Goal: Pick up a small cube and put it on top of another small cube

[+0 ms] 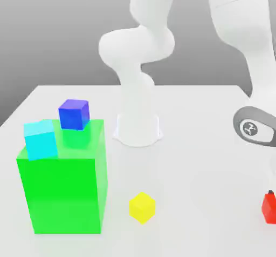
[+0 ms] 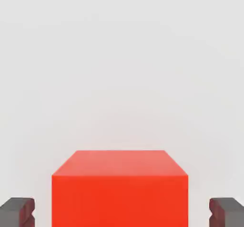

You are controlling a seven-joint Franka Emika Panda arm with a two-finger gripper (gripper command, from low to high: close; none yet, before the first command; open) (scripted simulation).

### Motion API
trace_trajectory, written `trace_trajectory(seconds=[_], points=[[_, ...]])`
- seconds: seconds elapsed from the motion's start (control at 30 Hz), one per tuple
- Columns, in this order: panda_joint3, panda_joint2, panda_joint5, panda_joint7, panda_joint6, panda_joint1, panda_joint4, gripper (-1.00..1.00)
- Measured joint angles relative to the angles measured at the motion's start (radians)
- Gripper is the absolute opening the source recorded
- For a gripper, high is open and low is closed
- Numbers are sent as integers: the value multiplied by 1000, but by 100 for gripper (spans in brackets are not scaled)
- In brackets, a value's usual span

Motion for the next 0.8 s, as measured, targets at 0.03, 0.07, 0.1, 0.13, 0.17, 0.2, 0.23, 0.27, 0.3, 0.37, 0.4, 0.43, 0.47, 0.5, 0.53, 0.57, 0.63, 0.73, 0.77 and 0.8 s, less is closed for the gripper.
trace_trajectory(seconds=[0.03, 0.07, 0.1, 0.13, 0.17, 0.2, 0.23, 0.27, 0.3, 0.37, 0.4, 0.43, 0.47, 0.5, 0.53, 0.57, 0.63, 0.73, 0.77, 0.8], points=[[0, 0, 0, 0, 0, 0, 0, -100], [0, 0, 0, 0, -1, 0, 0, -100], [-5, 11, -4, 3, 8, 4, 2, -100], [0, -1, 0, -1, -2, 0, 0, -100], [11, -25, 10, -8, -21, -8, -6, -100], [23, -55, 23, -18, -44, -17, -13, -100], [35, -89, 38, -29, -69, -26, -20, -100], [46, -123, 55, -41, -96, -34, -28, -100], [49, -160, 75, -44, -122, -47, -36, -100], [22, -235, 115, -15, -174, -84, -55, -100], [4, -272, 133, 5, -200, -103, -65, -100], [-15, -310, 148, 28, -226, -122, -75, -100], [-35, -347, 160, 54, -252, -141, -84, -100], [-56, -384, 170, 82, -278, -167, -94, -100], [-74, -420, 177, 111, -305, -207, -103, -100], [-88, -457, 182, 142, -331, -236, -113, -100], [-120, -529, 188, 208, -384, -292, -132, -100], [-156, -638, 189, 311, -464, -357, -160, -100], [-169, -674, 188, 348, -491, -380, -170, -100], [-182, -711, 186, 384, -518, -407, -179, -100]])
